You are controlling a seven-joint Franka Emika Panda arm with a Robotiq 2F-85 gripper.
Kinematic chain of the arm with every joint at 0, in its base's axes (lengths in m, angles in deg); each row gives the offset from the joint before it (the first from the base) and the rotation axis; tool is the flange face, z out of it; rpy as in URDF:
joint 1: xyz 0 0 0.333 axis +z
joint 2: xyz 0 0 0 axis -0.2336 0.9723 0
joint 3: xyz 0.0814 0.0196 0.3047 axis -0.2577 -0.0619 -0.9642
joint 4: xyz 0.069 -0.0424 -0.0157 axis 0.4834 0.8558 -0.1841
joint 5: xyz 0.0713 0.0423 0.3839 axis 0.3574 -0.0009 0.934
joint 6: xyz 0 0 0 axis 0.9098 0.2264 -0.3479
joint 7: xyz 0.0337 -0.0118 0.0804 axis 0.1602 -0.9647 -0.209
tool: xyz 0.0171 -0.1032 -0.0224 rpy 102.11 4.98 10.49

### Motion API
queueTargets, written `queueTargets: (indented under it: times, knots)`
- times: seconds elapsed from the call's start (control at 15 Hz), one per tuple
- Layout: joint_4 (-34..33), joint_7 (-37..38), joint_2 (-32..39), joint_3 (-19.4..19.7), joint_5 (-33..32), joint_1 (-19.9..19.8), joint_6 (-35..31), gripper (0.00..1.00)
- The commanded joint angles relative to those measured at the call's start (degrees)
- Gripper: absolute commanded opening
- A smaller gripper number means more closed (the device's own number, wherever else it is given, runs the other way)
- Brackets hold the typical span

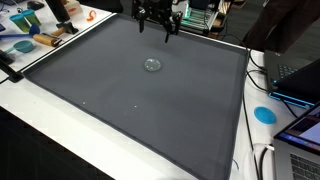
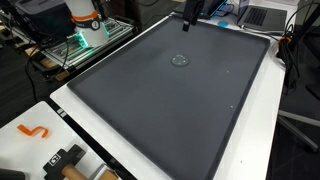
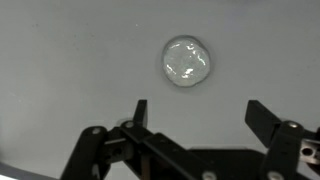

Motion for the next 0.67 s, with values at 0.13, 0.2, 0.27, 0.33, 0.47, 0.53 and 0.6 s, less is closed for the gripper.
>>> queueTargets:
  times: [0.13, 0.2, 0.27, 0.33, 0.47, 0.53, 0.6]
  knots:
    - [-2.3, 6.6, 4.6, -0.1, -8.0, 3.5, 1.2, 1.0]
    - [-2.8, 7.3, 5.6, 0.0, -8.9, 4.0, 1.2, 1.0]
    - [-3.2, 7.4, 6.3, 0.1, -9.6, 4.4, 1.3, 1.0]
    - [-3.8, 8.6, 7.2, 0.3, -10.5, 4.9, 1.3, 1.0]
    - [-4.8, 9.7, 8.7, 0.6, -11.5, 5.6, 1.2, 1.0]
    - [-5.4, 10.2, 9.2, 0.7, -11.6, 5.8, 1.4, 1.0]
    - [-5.9, 10.5, 9.7, 0.7, -11.4, 5.9, 1.2, 1.0]
